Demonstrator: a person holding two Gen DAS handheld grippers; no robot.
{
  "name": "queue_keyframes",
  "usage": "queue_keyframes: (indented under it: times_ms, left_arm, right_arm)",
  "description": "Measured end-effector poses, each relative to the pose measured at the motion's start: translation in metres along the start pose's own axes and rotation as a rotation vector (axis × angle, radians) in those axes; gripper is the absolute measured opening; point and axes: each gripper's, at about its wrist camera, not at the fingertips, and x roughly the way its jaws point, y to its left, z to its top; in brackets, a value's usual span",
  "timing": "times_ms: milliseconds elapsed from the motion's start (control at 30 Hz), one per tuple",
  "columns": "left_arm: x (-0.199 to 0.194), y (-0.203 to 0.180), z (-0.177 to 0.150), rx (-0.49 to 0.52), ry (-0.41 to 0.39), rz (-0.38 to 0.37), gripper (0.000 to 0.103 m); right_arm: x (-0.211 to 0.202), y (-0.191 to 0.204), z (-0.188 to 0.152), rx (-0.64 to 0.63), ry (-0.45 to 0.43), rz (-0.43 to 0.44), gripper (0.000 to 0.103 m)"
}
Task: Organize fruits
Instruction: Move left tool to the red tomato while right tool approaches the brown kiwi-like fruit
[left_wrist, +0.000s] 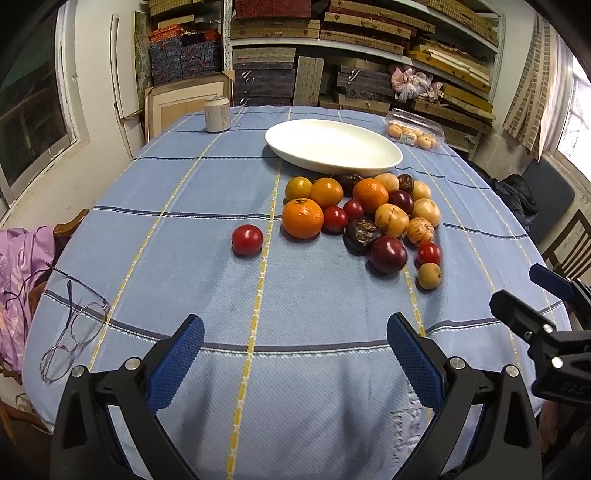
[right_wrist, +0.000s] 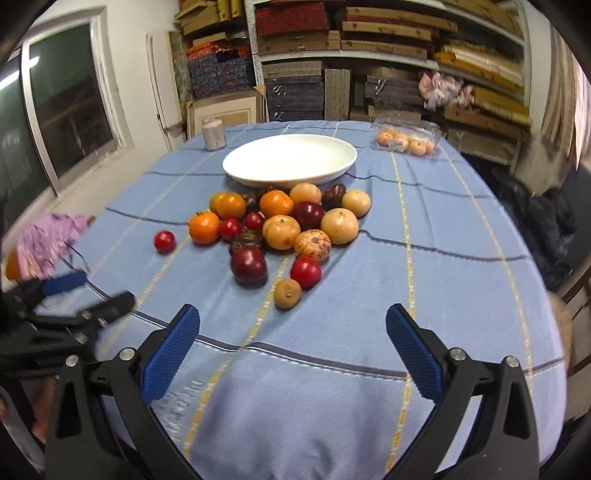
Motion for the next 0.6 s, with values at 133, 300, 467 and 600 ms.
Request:
queue_keyframes:
  times_ms: [133, 300, 467, 600]
  left_arm:
    - [0.009, 0.015, -0.007, 0.019, -0.037, -0.018, 0.1]
    - [0.039, 0.032, 0.001, 0.035, 0.034, 0.028, 0.099]
    - [0.061, 0.037, 0.02, 0.082, 0.047, 0.014, 0.099]
    - [0.08, 0.047, 0.041, 0.063, 0.055, -0.022, 0.099]
  right_arm:
    - [0.012, -0.002, -0.006, -0.018, 0.019, 0.022, 0.099]
    - [0.031, -0.015, -0.005, 0.018, 0.07, 0.023, 0.099]
    - [0.053, -0.021, -0.005, 0.035, 0.123, 0.064, 0.099]
    - [0.06, -0.025, 0.0, 0.058, 0.101, 0.09, 0.099]
